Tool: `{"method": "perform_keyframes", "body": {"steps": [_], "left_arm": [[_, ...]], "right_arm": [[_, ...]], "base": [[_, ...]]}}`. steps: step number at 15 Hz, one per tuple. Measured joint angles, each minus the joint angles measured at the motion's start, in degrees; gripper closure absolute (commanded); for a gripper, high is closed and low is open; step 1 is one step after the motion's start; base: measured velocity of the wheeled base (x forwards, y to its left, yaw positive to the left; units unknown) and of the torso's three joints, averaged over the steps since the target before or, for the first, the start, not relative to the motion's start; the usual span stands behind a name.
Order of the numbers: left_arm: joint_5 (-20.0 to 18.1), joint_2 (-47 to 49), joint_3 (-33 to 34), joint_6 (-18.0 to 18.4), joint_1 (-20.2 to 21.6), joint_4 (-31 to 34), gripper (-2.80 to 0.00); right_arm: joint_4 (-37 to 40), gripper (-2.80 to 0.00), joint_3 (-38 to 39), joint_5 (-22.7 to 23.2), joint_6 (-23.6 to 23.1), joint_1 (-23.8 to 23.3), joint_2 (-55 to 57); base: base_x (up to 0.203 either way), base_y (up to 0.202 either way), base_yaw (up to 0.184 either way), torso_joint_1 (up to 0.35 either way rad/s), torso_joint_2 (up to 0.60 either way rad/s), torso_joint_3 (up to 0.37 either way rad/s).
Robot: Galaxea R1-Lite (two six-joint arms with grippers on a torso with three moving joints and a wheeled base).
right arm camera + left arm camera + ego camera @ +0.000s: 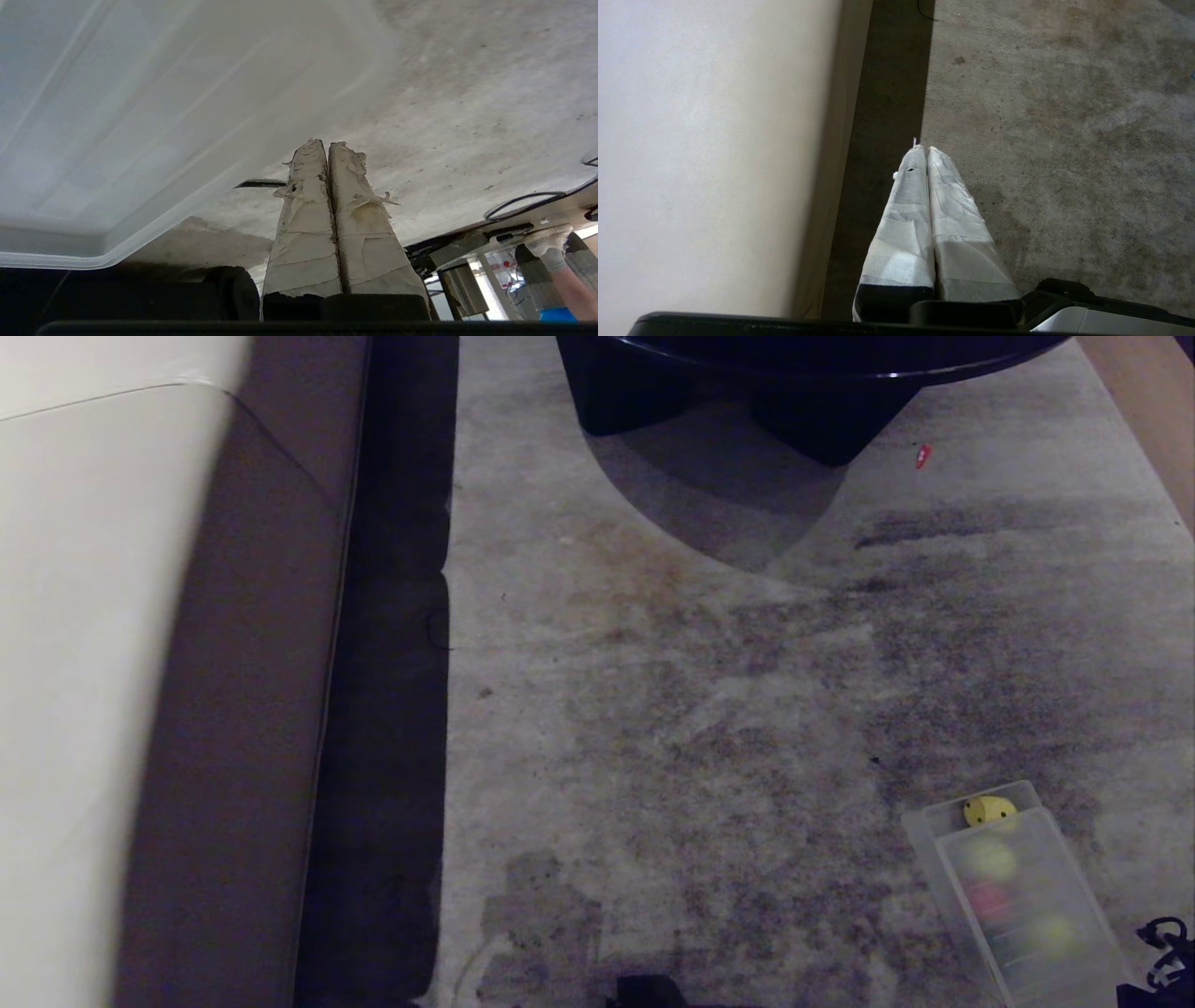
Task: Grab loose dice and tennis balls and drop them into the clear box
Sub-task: Close the lid
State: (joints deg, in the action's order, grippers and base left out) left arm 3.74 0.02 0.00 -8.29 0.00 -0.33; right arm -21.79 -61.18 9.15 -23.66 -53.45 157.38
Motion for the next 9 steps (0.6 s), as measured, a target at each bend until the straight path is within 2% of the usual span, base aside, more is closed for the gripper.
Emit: {"method": "perform_keyframes", "body": {"steps": [2,5,9], "left_arm": [[0.0,0.0,0.0,0.0,0.0,0.0,0.0],[0.0,0.0,0.0,0.0,0.0,0.0,0.0],[0.0,0.0,0.0,0.0,0.0,0.0,0.0]], "right_arm": [[0.0,0.0,0.1,0.1,0.9,1.0,0.1],[-0.1,0.0,0.2,0.1,5.3,3.7,0.1],[-0.1,0.0,0.4,0.1,7.2,6.0,0.1]], "base": [[0.0,0.0,0.0,0.0,0.0,0.0],[0.0,0.0,0.0,0.0,0.0,0.0],[0.0,0.0,0.0,0.0,0.0,0.0]]}}
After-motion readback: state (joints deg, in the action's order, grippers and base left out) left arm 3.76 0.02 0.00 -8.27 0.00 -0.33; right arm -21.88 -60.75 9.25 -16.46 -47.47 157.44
